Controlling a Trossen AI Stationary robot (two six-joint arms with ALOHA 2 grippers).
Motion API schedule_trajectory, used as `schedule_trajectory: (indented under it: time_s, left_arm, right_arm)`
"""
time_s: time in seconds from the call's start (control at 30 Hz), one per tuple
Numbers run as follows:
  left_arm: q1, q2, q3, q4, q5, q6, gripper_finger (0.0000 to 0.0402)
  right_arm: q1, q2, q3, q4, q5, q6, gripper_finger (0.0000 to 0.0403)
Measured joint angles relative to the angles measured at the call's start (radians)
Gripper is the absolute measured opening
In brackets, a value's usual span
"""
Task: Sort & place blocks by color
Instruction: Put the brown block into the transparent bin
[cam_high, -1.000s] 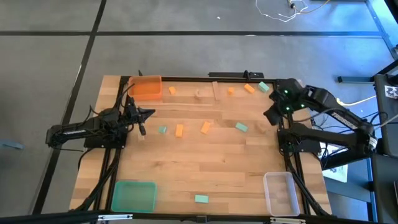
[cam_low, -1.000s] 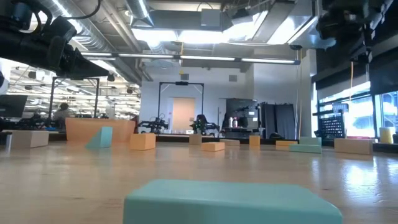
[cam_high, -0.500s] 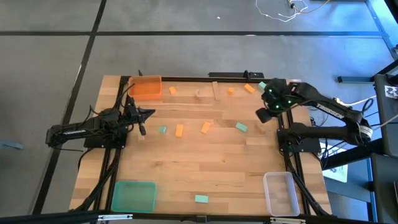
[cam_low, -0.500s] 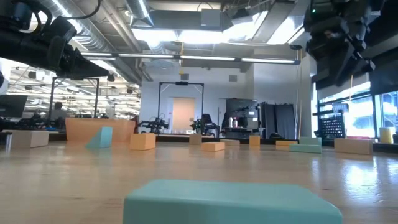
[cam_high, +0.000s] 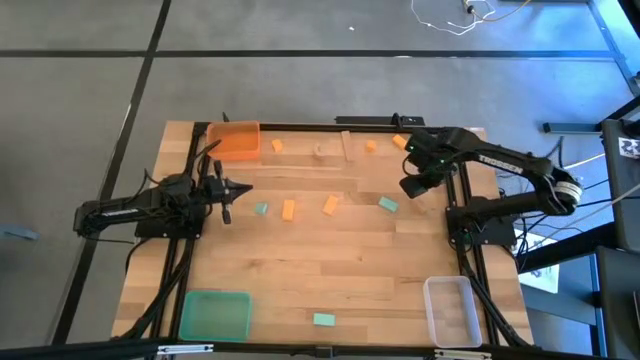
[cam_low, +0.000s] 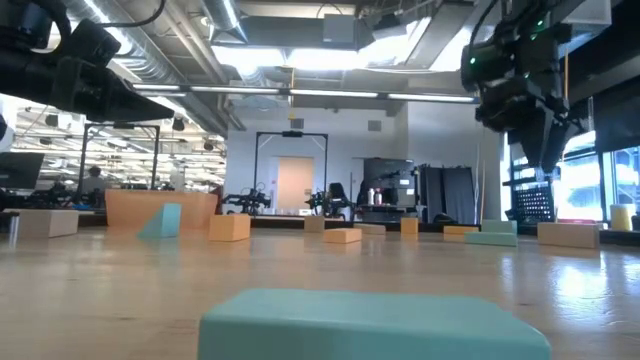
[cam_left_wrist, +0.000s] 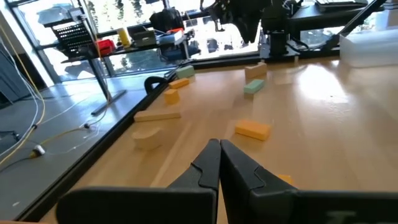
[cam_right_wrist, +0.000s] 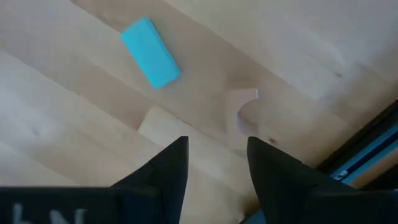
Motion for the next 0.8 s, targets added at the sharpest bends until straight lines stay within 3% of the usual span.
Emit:
schedule_trajectory:
  time_s: [0.8]
  left_arm:
    - [0.000, 0.000, 0.000, 0.002, 0.000, 0.000, 0.0000]
  right_arm:
    - [0.000, 0.345, -0.001, -0.001, 0.026, 0.029, 0.0162]
